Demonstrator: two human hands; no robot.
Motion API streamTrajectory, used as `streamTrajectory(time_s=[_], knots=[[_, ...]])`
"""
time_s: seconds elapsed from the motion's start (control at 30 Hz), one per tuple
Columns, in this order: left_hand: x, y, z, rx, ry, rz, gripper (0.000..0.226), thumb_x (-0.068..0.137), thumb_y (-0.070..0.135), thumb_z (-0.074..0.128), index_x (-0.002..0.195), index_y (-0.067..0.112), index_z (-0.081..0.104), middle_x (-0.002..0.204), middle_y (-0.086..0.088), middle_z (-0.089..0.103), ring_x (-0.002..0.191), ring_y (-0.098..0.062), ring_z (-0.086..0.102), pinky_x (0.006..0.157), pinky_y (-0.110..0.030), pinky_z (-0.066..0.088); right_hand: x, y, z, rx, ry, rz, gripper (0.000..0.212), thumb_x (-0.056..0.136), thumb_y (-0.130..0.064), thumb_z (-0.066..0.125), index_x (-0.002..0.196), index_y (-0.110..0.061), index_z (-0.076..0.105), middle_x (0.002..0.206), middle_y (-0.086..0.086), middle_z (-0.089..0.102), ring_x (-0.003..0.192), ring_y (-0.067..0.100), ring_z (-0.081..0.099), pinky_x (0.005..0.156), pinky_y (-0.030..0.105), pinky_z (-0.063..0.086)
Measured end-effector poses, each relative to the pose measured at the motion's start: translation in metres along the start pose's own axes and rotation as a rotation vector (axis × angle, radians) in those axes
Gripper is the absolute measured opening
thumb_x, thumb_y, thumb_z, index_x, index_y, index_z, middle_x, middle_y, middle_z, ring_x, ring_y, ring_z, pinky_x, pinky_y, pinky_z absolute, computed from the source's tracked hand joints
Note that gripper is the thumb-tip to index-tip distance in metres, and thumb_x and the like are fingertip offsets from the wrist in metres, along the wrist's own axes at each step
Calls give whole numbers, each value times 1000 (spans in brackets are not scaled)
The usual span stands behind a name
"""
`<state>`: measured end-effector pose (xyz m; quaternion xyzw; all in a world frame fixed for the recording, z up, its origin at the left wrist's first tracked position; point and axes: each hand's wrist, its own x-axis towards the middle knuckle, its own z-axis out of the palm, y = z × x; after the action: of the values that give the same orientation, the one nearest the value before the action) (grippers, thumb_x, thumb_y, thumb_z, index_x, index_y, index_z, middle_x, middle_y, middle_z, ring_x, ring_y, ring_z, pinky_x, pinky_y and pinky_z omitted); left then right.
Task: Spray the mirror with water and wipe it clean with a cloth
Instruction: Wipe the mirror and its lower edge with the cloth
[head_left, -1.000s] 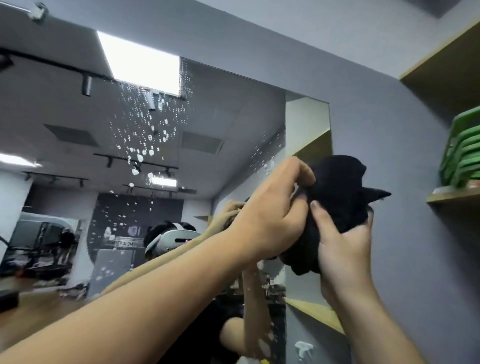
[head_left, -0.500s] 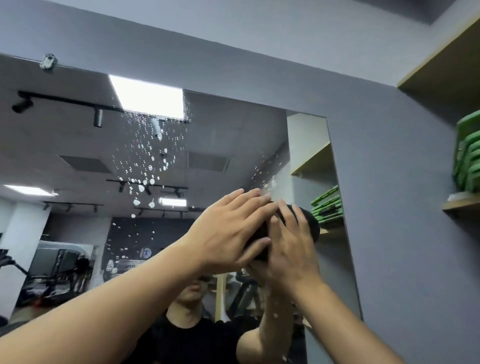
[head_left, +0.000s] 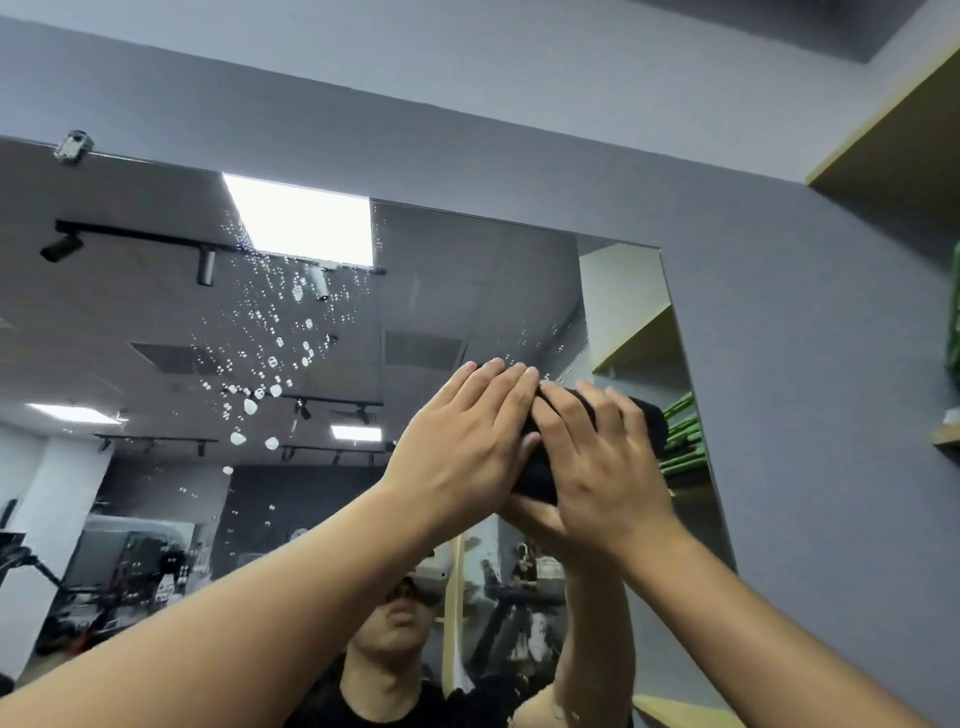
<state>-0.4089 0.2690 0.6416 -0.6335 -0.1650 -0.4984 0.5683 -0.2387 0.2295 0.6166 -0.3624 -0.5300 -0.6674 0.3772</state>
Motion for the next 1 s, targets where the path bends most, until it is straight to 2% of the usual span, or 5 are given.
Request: streamTrajectory(time_s=[0.3, 0.5, 0.7, 0.87, 1.0], knots=[[43, -19, 15, -61, 33, -22, 55, 105, 38, 29, 138, 5, 58, 136, -13, 65, 130, -32, 58, 116, -46, 40, 30, 19, 10, -12, 36, 96, 68, 86, -56, 45, 135, -10, 55, 138, 9, 55, 123, 36, 51, 104, 53, 39], [83, -31, 22, -42, -5, -40, 58, 103, 39, 29, 132, 0, 60, 130, -17, 67, 121, -37, 61, 110, -45, 43, 54, 52, 17, -56, 5, 239, 71, 85, -77, 40, 147, -40, 39, 145, 0, 45, 126, 37, 45, 105, 66, 33], [135, -31, 36, -92, -88, -161, 49, 111, 39, 33, 149, 10, 45, 152, -9, 50, 140, -29, 42, 116, -36, 28, 90, 101, 28, -7, 25, 246, 82, 83, -81, 33, 144, -26, 38, 146, 0, 46, 119, 33, 49, 96, 52, 39], [180, -29, 48, -111, -93, -242, 46, 112, 39, 29, 149, 17, 44, 152, -6, 48, 141, -27, 39, 113, -38, 29, 117, 149, 36, -4, 9, 187, 79, 87, -81, 36, 149, -32, 33, 147, 2, 42, 124, 36, 44, 99, 51, 35], [216, -24, 54, -154, -129, -288, 44, 112, 37, 28, 147, 16, 45, 151, -9, 48, 140, -31, 40, 120, -42, 23, 136, 183, 42, 21, -24, 260, 86, 81, -89, 27, 153, -42, 26, 145, 8, 40, 126, 39, 40, 103, 53, 34]])
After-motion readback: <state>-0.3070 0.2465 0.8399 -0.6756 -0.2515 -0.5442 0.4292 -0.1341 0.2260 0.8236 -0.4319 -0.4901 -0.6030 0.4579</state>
